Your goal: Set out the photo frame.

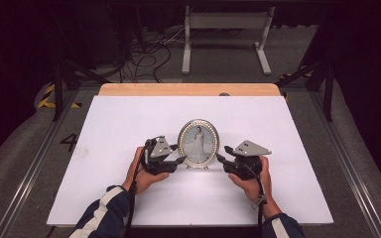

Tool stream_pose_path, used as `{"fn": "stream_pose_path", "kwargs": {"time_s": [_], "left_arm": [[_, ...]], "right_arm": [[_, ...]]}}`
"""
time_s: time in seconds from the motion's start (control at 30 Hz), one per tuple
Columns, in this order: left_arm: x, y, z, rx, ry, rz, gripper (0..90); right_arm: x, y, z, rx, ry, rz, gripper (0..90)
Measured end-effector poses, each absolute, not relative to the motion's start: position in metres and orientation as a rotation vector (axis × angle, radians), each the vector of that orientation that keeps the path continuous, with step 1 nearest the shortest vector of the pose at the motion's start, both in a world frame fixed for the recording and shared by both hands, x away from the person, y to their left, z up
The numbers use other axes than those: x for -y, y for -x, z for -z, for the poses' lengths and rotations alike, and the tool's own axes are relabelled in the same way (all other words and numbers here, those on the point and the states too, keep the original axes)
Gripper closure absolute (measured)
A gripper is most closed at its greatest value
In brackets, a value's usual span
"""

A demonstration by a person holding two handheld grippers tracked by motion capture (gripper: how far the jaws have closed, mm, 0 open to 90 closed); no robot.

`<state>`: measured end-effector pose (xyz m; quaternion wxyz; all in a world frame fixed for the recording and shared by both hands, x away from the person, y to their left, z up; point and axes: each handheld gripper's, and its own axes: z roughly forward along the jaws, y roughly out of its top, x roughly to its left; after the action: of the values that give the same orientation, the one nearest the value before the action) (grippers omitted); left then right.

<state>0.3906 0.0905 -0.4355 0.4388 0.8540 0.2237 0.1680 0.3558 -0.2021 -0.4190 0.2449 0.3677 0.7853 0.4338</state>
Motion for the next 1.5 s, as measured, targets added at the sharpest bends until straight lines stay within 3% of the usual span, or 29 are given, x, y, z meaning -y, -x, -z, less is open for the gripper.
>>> {"fn": "stream_pose_path", "kwargs": {"time_s": [0.67,1.03,1.5], "left_arm": [[-0.102,-0.374,0.433,-0.471,-2.182,-0.49,23.2],[-0.109,-0.371,0.435,-0.499,-2.158,-0.469,8.7],[-0.117,-0.365,0.436,-0.472,-2.14,-0.499,5.0]], "right_arm": [[0.21,-0.349,0.42,-2.205,-0.919,-1.094,22.9],[0.22,-0.344,0.422,-2.183,-0.879,-1.05,18.7],[0.234,-0.34,0.425,-2.163,-0.897,-0.991,17.3]]}}
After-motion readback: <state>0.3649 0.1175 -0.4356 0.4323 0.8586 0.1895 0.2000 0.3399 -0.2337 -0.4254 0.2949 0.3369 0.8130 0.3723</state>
